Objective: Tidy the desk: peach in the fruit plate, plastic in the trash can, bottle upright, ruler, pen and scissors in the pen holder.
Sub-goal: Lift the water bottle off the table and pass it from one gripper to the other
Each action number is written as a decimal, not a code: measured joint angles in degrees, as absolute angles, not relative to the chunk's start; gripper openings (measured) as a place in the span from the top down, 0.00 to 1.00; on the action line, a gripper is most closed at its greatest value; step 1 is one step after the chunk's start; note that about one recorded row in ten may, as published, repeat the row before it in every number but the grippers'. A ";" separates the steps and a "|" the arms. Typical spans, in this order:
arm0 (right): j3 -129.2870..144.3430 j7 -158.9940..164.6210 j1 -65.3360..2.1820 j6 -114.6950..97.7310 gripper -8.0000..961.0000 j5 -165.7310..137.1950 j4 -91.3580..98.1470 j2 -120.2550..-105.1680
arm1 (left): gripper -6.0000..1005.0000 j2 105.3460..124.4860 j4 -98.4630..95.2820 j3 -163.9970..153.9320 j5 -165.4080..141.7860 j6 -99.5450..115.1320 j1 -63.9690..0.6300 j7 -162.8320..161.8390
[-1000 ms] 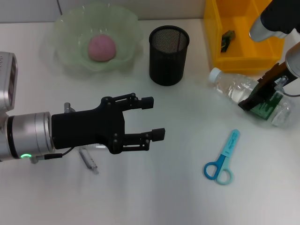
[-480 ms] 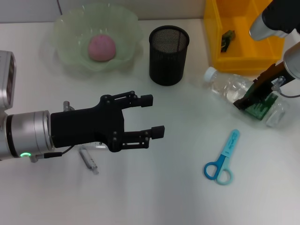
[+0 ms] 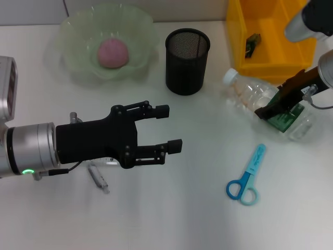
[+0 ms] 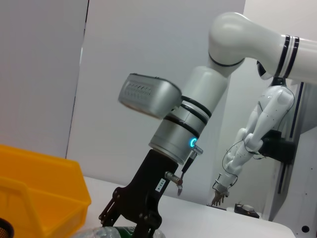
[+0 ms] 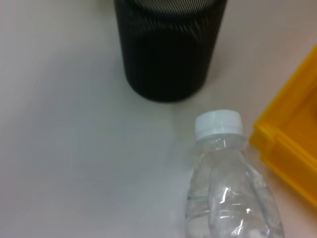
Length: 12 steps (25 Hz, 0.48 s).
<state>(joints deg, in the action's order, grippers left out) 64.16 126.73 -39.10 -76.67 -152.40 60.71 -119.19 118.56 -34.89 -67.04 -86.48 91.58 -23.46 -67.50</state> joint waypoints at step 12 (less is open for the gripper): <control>64.13 113.84 -23.06 -77.39 0.20 -127.79 72.51 -119.20 | 0.22 118.65 -34.89 -66.96 -84.35 91.58 -23.43 -67.96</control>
<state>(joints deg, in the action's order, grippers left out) 64.13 113.84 -23.06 -77.39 -127.79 72.51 -119.20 118.65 -34.89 -66.96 -84.35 91.58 -23.43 -67.96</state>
